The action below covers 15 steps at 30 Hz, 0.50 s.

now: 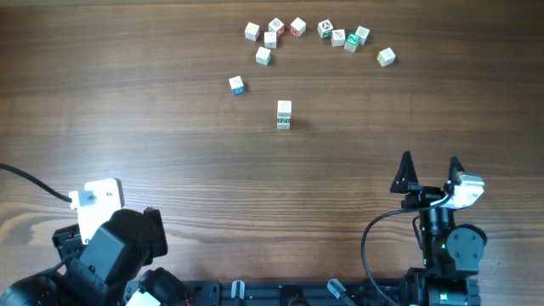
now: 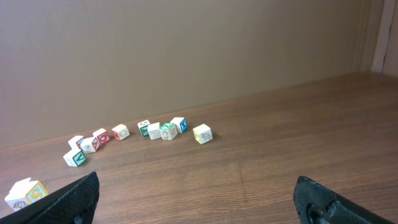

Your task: Form a tower

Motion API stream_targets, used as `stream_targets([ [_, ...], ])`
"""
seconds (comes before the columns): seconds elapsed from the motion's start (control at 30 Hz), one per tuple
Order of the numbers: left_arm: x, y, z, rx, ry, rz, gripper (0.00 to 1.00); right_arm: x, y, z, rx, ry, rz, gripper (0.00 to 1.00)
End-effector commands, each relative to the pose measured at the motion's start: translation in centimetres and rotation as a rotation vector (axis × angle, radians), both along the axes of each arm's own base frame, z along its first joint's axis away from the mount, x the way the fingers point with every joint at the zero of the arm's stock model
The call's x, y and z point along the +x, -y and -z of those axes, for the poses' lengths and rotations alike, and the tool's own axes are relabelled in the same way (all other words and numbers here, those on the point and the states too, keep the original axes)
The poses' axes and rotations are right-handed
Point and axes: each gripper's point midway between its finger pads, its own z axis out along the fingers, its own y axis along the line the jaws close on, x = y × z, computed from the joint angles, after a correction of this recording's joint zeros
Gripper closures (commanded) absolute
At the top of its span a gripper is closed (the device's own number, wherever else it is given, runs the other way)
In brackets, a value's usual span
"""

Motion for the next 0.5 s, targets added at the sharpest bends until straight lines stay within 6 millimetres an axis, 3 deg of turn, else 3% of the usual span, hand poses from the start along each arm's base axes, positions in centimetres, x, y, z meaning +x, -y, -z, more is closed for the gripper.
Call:
stream_targets([
  [0.0,0.03,-0.16,-0.05,-0.005,0.011,-0.018,0.00,-0.07,-0.18,-0.29,-0.020,0.015,-0.012,0.00],
  [0.4,-0.07,-0.21,-0.04,0.023,0.001,0.019,0.00,-0.07,-0.18,-0.29,-0.020,0.015,-0.012,0.00],
  [0.47,-0.45,-0.80,0.02,-0.003,0.002,-0.039,0.00,-0.07,-0.18,-0.29,-0.020,0.015,-0.012,0.00],
])
